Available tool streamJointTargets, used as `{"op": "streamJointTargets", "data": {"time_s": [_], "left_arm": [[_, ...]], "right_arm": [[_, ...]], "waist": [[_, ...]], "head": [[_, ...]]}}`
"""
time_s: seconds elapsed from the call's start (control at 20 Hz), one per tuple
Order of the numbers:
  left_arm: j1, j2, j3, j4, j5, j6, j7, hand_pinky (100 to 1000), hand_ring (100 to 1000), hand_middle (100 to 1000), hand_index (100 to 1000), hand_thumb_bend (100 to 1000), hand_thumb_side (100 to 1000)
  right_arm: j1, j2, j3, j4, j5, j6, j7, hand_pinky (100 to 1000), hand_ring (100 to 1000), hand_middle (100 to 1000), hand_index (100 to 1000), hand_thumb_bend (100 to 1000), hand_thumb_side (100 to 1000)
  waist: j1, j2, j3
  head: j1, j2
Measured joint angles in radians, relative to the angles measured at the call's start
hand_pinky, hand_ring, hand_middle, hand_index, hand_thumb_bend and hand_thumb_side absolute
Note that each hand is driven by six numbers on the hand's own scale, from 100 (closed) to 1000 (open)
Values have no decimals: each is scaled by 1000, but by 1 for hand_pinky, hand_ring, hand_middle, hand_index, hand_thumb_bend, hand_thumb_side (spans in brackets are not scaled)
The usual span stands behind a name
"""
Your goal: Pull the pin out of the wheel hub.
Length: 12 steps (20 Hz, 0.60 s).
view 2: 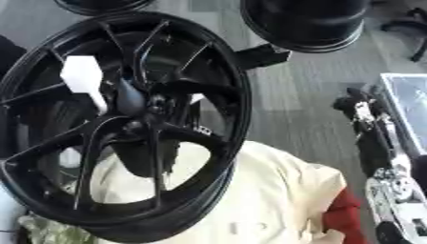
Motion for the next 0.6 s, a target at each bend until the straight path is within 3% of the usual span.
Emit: {"op": "streamJointTargets", "data": {"time_s": [0.25,0.6], "left_arm": [[-54,96,-110,-5,13,31,-76,836,800,785,836,404,674],[-181,82,-198,-10,6,70,-179,842,807,790,843,448,627]], "right_arm": [[-1,-6,8,0,0,4,4,972,763,646,797,100,635],[4,-8,9,0,0,6,6,972,763,647,798,100,634]], "waist": [[8,0,-17],[9,-12,-10]], "head": [[15,0],[14,9]]}}
